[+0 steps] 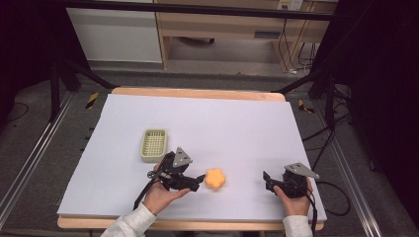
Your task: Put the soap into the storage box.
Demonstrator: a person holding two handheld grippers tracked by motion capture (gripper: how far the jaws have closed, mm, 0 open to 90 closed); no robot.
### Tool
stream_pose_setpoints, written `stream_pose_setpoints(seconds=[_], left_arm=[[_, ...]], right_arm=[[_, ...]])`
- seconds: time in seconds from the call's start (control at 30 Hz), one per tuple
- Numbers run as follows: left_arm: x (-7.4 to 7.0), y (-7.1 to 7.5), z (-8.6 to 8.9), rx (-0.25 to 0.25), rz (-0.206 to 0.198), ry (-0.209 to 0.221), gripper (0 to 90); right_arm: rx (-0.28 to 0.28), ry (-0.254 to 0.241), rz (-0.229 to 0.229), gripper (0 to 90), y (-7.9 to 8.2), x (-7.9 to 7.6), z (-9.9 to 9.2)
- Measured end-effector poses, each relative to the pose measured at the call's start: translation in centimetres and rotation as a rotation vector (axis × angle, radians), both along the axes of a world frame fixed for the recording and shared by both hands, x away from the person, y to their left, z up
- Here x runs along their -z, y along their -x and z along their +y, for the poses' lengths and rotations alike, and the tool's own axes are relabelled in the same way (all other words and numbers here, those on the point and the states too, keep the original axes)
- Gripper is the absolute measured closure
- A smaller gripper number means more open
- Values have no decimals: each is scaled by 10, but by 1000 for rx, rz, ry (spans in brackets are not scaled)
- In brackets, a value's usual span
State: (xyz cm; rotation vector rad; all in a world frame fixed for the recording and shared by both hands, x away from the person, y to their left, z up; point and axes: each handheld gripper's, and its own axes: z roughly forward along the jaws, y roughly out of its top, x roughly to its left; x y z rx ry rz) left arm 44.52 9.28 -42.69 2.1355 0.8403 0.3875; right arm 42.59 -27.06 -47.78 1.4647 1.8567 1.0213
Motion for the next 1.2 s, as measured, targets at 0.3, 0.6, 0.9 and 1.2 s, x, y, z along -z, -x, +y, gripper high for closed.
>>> stream_pose_setpoints(seconds=[0.3, 0.6, 0.9, 1.2], left_arm=[[2, -2, -10, 25, 20, -8, 161], [5, -5, -26, 53, 41, -33, 164], [8, -8, -37, 57, 59, -47, 163], [12, -13, -52, 65, 78, -67, 162]], right_arm=[[0, 0, 4, 121, -1, 0, 0], [-12, -4, 16, 120, -2, 2, 2], [-5, -3, 17, 122, -2, 2, 1], [-5, -9, 20, 122, -2, 1, 0]])
